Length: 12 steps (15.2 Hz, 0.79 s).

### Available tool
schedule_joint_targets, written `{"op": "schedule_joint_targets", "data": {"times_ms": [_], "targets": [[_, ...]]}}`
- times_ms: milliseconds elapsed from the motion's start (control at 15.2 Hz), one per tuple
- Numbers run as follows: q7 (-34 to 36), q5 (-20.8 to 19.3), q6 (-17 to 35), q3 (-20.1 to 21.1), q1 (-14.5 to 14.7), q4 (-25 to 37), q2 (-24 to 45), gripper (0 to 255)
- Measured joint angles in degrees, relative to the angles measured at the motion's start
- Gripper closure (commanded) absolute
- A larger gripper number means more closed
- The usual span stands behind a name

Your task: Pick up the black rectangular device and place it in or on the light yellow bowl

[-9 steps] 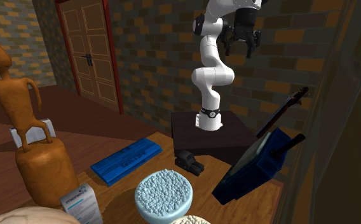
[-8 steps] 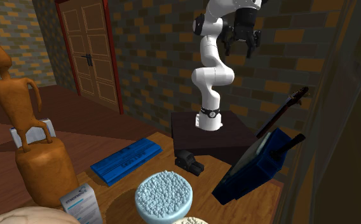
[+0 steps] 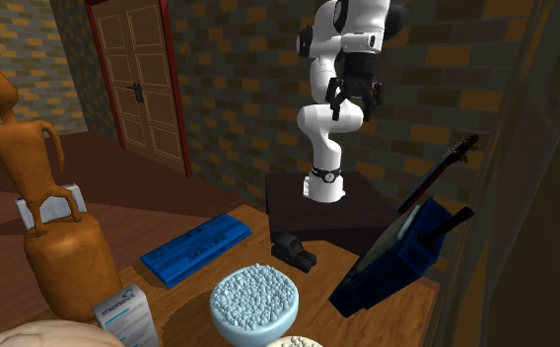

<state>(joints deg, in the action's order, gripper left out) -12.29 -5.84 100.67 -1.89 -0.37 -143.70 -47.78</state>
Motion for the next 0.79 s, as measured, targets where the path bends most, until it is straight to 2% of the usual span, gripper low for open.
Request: {"op": "schedule_joint_targets", "data": {"times_ms": [330,792], "targets": [[-5.75,-2.27,8.30,-4.51,-0.36,-8.04,0.60,0],[-14.31,-6.00,22.12,-11.76,-1.37,-15.78,7.24,0]]}}
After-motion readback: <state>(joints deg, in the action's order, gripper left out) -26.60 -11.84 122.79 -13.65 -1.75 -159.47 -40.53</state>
